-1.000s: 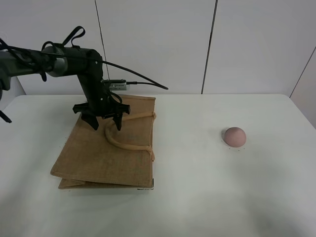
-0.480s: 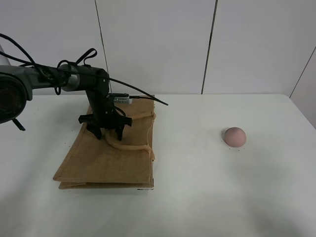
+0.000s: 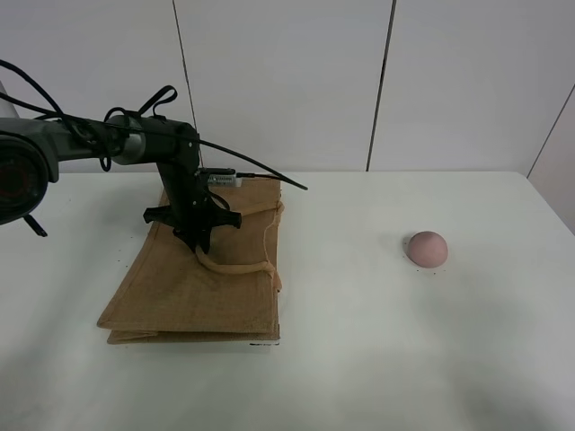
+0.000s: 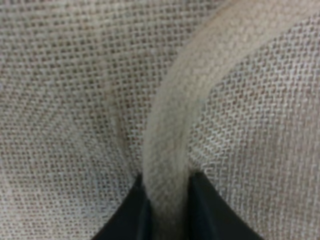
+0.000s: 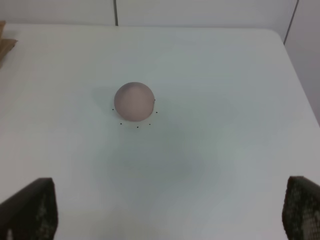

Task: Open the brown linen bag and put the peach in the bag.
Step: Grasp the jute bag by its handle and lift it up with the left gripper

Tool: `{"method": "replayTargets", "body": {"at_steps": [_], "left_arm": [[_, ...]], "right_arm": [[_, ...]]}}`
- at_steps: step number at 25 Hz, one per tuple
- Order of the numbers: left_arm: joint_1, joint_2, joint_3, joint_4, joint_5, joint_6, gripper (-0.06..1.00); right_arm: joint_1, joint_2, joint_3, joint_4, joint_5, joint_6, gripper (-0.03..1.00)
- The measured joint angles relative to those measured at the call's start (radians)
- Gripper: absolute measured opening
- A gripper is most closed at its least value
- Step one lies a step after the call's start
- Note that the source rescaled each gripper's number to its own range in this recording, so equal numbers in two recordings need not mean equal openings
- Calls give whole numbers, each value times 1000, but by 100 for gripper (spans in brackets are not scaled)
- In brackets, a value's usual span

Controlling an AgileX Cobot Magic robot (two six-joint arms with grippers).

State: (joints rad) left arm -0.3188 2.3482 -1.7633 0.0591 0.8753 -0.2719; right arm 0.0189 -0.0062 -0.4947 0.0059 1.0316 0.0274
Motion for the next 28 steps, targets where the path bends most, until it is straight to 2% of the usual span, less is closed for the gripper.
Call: {"method": "replayTargets", "body": {"at_steps": [3, 5, 10, 16, 28], "left_arm": [[0, 1, -21, 1, 26, 0, 9], [0, -2, -47, 2, 59, 0, 1], [0, -71, -142, 8, 158, 14, 1], [0, -222, -221, 8, 212, 18, 0], [0, -504, -229, 10, 255, 70, 0]], "right_arm": [[0, 0, 0, 0, 0, 0, 100], [0, 0, 0, 0, 0, 0, 100], [0, 0, 0, 0, 0, 0, 100], [0, 0, 0, -6, 0, 0, 100], [0, 0, 0, -6, 0, 0, 100]]}}
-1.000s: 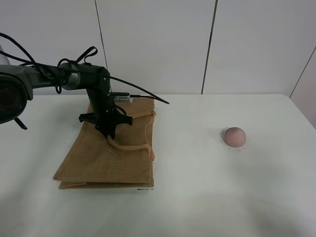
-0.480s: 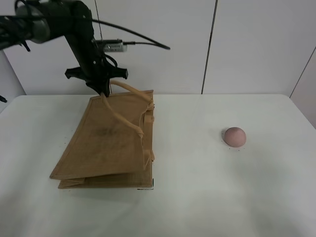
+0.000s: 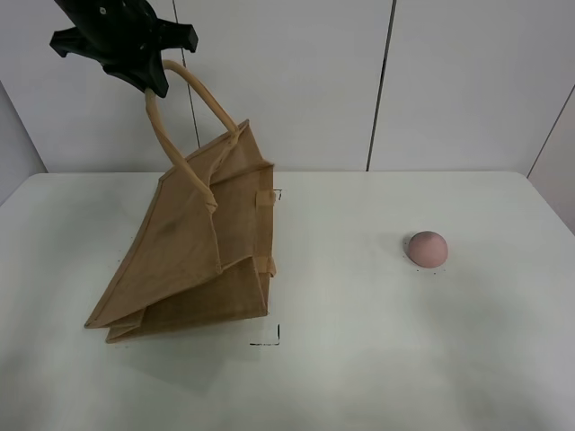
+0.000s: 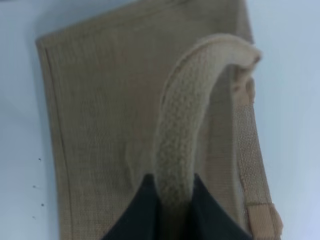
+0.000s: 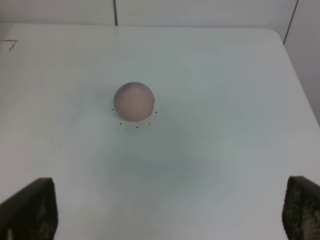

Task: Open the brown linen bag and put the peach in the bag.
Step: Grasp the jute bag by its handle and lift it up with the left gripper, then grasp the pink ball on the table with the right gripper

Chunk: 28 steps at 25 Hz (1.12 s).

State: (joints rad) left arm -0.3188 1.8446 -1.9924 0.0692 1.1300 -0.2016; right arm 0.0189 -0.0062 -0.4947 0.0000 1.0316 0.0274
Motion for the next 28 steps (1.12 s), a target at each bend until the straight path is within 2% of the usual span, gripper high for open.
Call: {"method": "replayTargets", "body": {"at_steps": [15, 19, 28], "left_arm": [[0, -53, -1, 4, 36, 37, 0], [0, -68, -1, 4, 36, 38, 0], [0, -81, -1, 4, 36, 40, 0]], "right_arm": [[0, 49, -5, 0, 0, -3, 100], [0, 294, -66, 0, -3, -49, 100], [5, 1049, -331, 32, -120, -71, 100]]}}
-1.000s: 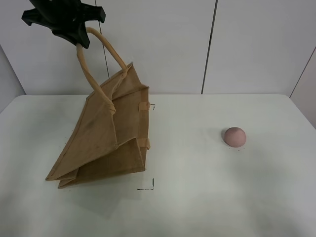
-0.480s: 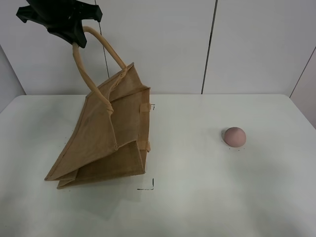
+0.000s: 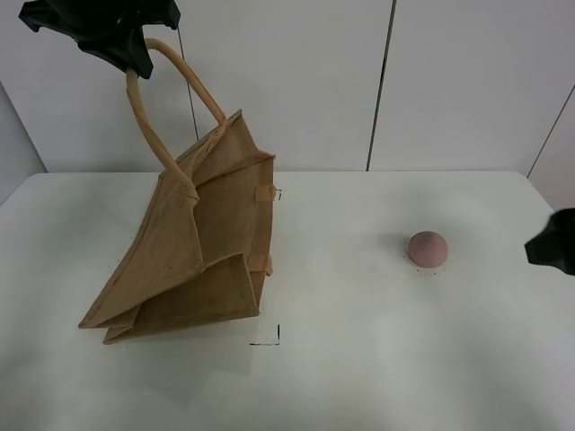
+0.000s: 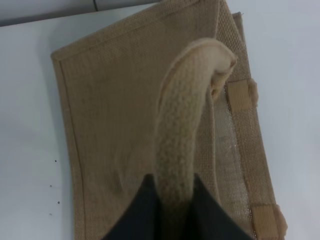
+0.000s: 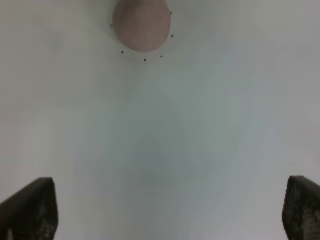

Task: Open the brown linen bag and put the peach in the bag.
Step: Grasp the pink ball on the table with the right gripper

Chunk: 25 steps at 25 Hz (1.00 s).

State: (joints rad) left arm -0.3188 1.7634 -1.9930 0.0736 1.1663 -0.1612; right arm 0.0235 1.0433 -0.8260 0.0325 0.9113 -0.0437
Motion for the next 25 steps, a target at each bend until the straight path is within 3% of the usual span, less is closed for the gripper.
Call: {"method": "replayTargets", "body": {"at_steps": [7, 12, 19, 25], "left_arm": [[0, 0, 0, 0, 0, 0, 0], [0, -2, 0, 0, 0, 1, 0], [0, -2, 0, 0, 0, 1, 0], [0, -2, 0, 0, 0, 1, 0]], "right_arm": [[0, 534, -319, 3, -12, -6, 100], [46, 766, -496, 4, -16, -8, 100], [78, 940, -567, 10, -47, 16, 100], [78, 1022, -569, 10, -132, 22, 100]]}}
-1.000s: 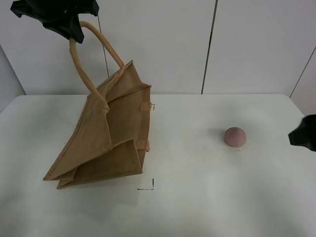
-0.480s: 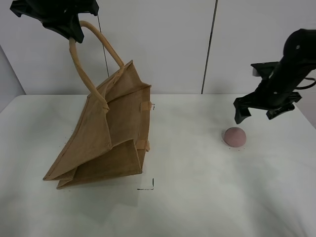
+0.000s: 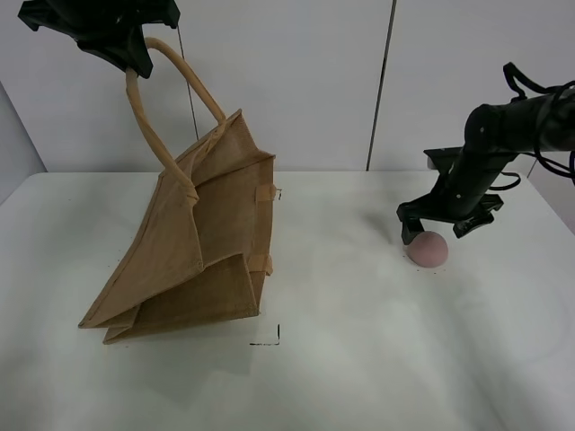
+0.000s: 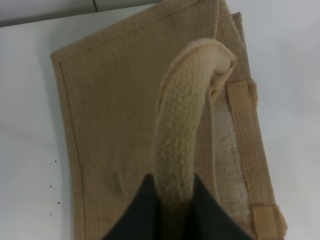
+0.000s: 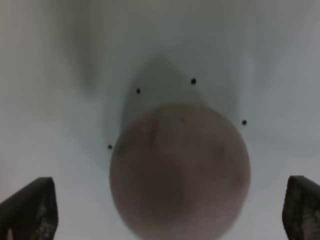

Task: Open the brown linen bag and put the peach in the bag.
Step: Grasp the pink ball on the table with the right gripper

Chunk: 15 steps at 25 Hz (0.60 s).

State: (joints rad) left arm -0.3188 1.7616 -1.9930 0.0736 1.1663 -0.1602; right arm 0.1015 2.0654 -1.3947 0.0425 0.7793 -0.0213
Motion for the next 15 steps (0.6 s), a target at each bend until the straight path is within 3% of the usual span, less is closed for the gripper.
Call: {"method": "replayTargets", "body": {"at_steps": [10, 13, 15], "left_arm": [[0, 0, 0, -1, 0, 0, 0], [0, 0, 0, -1, 0, 0, 0], [0, 0, 0, -1, 0, 0, 0]], "right_arm": [[0, 83, -1, 0, -56, 0, 99], [0, 83, -2, 0, -74, 0, 86], [0, 83, -2, 0, -79, 5, 64]]}}
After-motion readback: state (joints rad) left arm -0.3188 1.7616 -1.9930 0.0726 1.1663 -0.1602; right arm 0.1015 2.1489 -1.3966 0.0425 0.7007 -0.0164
